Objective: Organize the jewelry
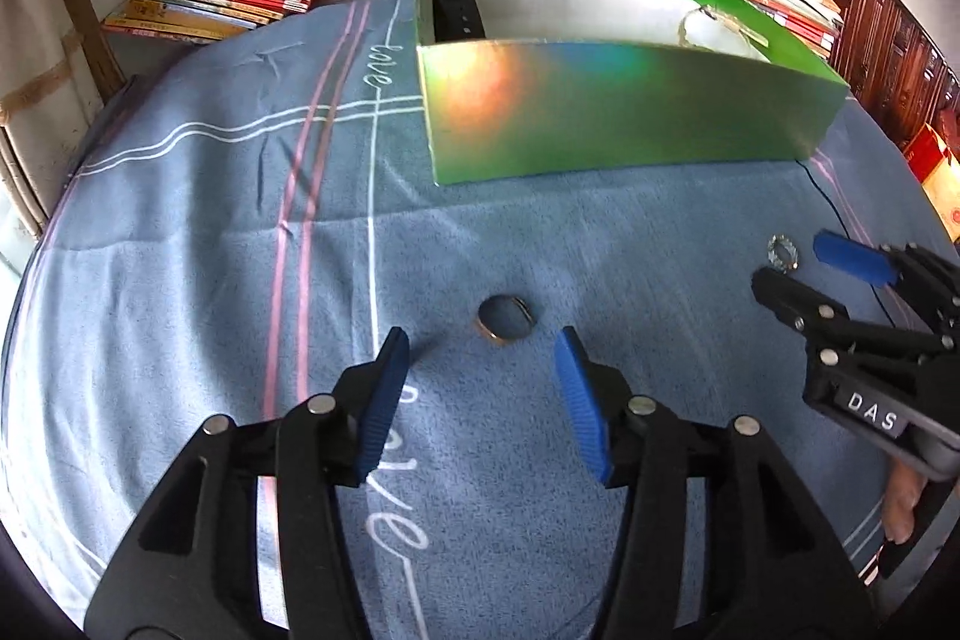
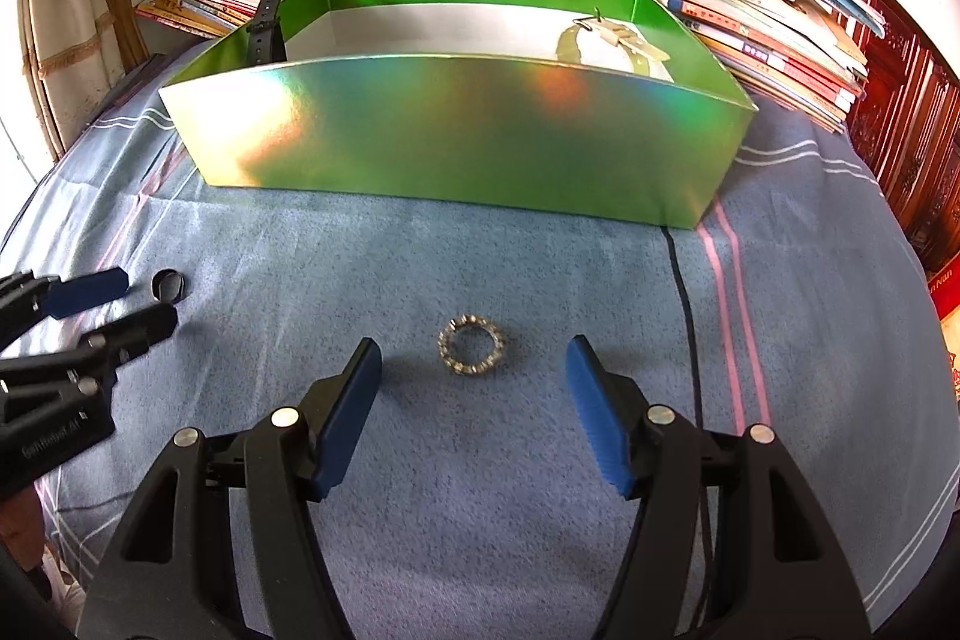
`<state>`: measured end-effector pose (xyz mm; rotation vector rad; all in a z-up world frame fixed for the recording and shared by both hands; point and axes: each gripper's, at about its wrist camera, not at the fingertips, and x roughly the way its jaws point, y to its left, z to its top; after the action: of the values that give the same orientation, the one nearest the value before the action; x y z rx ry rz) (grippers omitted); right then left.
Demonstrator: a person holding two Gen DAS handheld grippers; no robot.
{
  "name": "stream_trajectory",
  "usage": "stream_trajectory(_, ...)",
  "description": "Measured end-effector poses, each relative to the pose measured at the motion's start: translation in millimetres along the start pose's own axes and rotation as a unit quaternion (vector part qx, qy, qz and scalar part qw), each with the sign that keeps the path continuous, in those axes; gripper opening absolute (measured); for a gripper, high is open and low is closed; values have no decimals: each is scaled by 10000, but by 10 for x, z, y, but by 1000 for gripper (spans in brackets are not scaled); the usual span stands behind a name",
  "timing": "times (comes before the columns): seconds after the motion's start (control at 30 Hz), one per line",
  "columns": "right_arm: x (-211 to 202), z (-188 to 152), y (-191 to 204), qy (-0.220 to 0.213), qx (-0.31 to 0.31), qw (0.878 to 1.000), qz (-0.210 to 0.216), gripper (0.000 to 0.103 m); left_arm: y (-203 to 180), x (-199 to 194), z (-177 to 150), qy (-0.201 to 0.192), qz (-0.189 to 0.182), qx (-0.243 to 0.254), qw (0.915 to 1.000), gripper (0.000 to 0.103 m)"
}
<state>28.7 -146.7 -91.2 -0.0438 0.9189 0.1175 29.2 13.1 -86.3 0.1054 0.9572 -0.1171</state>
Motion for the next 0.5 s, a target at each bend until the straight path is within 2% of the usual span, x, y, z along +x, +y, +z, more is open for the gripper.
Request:
stream_trajectory(0.13, 2, 4, 2, -22, 3, 10000, 15, 64, -1, 40, 22, -81, -23, 14, 10000, 50)
stream_trajectory(0.3, -2, -9, 4, -40, 12, 10000, 8, 63, -27, 50, 22, -169, -29, 31, 9998, 41)
stream_trajectory(0.5, -12, -19, 11, -42, 21, 10000, -5, 63, -109, 46, 10, -324, 150, 146, 9993, 41)
